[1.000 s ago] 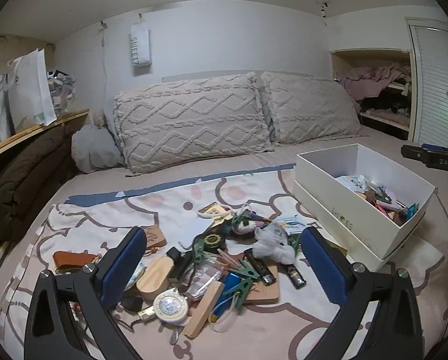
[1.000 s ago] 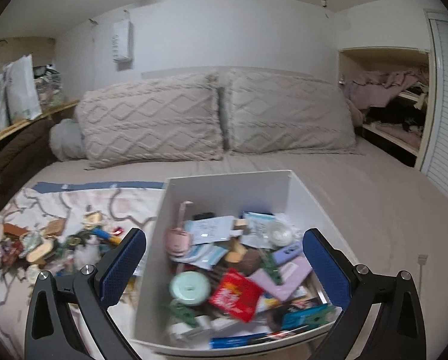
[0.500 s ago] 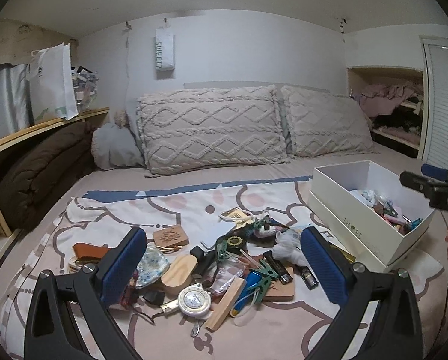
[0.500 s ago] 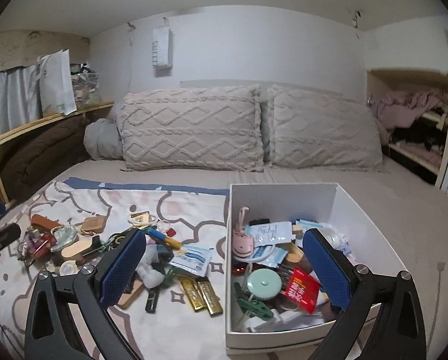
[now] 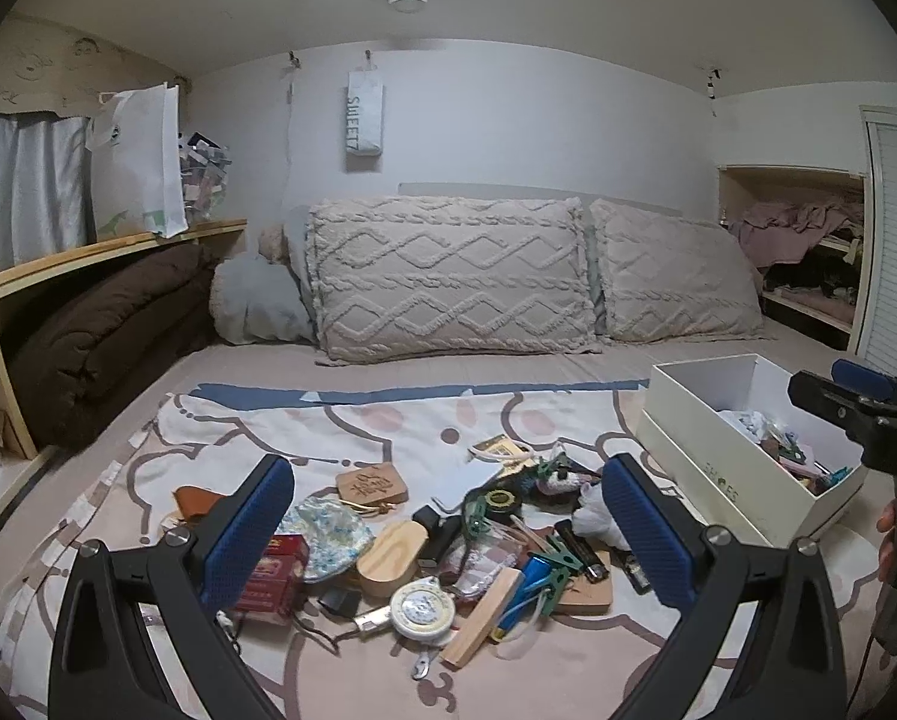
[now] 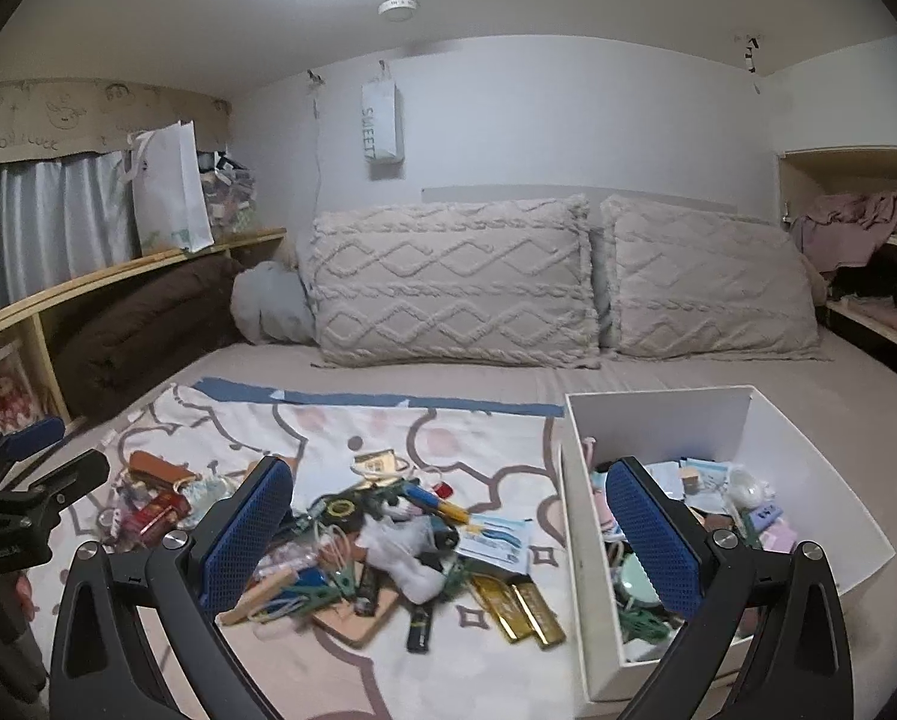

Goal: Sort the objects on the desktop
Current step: 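Move both tools away from the box back toward the pile on the bed, then lower left tool toward white tape measure while right tool nears green clothespin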

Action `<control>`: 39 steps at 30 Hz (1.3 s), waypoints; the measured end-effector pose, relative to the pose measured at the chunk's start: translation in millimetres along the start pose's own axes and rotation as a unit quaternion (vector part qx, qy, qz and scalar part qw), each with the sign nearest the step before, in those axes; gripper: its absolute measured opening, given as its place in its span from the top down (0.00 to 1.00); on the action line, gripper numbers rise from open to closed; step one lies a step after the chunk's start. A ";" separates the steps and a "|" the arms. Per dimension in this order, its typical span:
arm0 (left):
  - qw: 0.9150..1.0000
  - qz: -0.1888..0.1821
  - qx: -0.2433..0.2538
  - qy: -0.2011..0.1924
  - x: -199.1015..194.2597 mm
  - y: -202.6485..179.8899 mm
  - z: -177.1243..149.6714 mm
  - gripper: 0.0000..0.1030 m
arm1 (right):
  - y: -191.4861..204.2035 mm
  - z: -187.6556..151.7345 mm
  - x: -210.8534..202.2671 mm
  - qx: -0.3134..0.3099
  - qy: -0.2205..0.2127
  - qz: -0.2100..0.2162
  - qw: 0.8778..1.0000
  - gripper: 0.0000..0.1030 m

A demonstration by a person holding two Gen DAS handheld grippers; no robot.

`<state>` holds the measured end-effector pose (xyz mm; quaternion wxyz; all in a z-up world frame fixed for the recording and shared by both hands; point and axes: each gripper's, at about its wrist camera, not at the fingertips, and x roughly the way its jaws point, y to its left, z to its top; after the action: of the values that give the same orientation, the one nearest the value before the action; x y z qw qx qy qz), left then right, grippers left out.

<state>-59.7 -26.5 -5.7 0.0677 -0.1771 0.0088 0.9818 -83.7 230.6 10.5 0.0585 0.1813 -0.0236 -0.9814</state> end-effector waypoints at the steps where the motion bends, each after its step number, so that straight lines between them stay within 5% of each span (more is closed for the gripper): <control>1: 1.000 0.001 -0.002 -0.001 -0.6 2.3 0.1 0.00 | 2.7 0.0 1.1 -0.001 -0.001 0.001 1.000 0.00; 12: 1.000 0.000 -0.022 -0.013 -3.2 19.7 0.6 0.00 | 28.5 4.5 10.7 -0.015 -0.015 0.005 1.000 0.00; 24: 0.999 0.039 -0.028 -0.009 -2.9 36.4 0.6 0.00 | 36.3 2.1 10.4 -0.024 -0.022 0.001 0.999 0.00; 39: 0.995 0.067 -0.053 0.057 19.4 65.0 -32.7 0.00 | 39.1 -27.3 36.8 -0.019 0.046 0.038 0.998 0.00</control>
<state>-75.2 -89.7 -43.6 -0.0079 -0.2355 -0.0276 0.9714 -103.9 186.6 -25.4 0.1006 0.2246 -0.0097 -0.9692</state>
